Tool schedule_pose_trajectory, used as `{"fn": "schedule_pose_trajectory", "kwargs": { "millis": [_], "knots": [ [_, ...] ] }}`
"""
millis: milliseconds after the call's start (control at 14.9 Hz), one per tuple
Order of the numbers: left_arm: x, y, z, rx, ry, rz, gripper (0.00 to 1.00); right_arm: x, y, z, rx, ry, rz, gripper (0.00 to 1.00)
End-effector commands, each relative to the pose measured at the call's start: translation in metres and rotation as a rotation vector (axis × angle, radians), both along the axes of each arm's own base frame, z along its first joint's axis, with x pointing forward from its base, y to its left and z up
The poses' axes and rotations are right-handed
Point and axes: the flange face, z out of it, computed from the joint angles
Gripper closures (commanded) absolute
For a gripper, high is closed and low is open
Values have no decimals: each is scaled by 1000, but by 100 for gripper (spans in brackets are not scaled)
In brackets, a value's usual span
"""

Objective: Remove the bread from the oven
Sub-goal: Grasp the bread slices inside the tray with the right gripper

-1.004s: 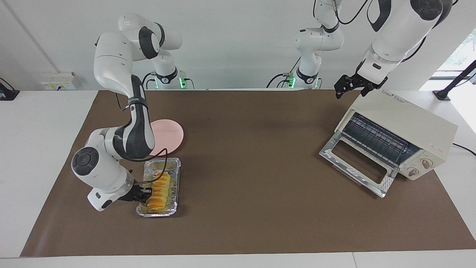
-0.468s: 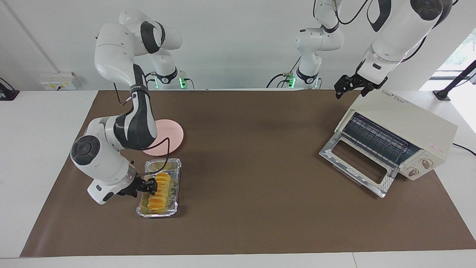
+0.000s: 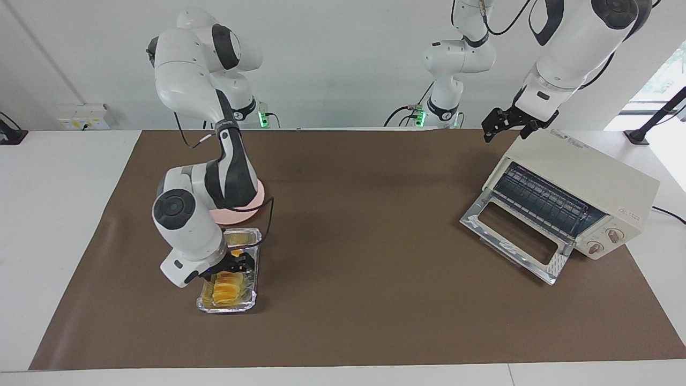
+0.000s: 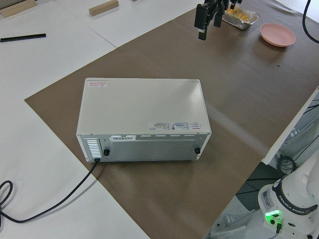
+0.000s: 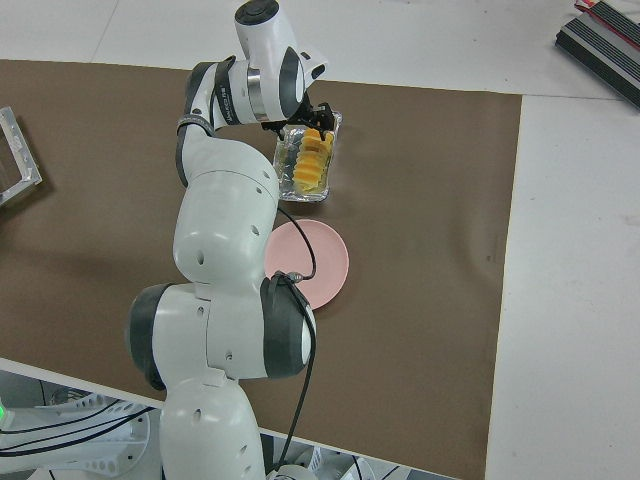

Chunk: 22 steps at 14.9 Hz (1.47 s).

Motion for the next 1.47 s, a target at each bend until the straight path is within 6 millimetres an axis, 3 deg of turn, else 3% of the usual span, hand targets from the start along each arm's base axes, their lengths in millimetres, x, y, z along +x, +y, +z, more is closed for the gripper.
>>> {"fn": "schedule_pose_trajectory", "kwargs": {
  "millis": [0, 201, 268, 335, 401, 468, 535, 870, 1204, 1405],
  "knots": [
    [-6, 2, 4, 17, 1, 0, 0, -25, -6, -11, -19, -28, -3, 0],
    [-6, 2, 4, 17, 1, 0, 0, -26, -2, -15, -16, -33, -48, 0],
    [-6, 2, 4, 17, 1, 0, 0, -27, 0, -18, -15, -36, -44, 8],
    [-6, 2, 4, 17, 1, 0, 0, -27, 0, -19, -14, -39, -44, 30],
    [-6, 2, 4, 17, 1, 0, 0, -26, -3, -17, -14, -42, -44, 74],
    [-6, 2, 4, 17, 1, 0, 0, -25, -4, -17, -13, -45, -44, 94],
    [-6, 2, 4, 17, 1, 0, 0, -26, -1, -17, -10, -46, -43, 100],
    [-6, 2, 4, 17, 1, 0, 0, -23, -10, -13, -11, -46, -49, 100],
    [-6, 2, 4, 17, 1, 0, 0, -18, -15, 22, -17, -5, -67, 100],
    [-6, 2, 4, 17, 1, 0, 0, -24, -16, 41, -21, 33, -70, 100]
  ]
}}
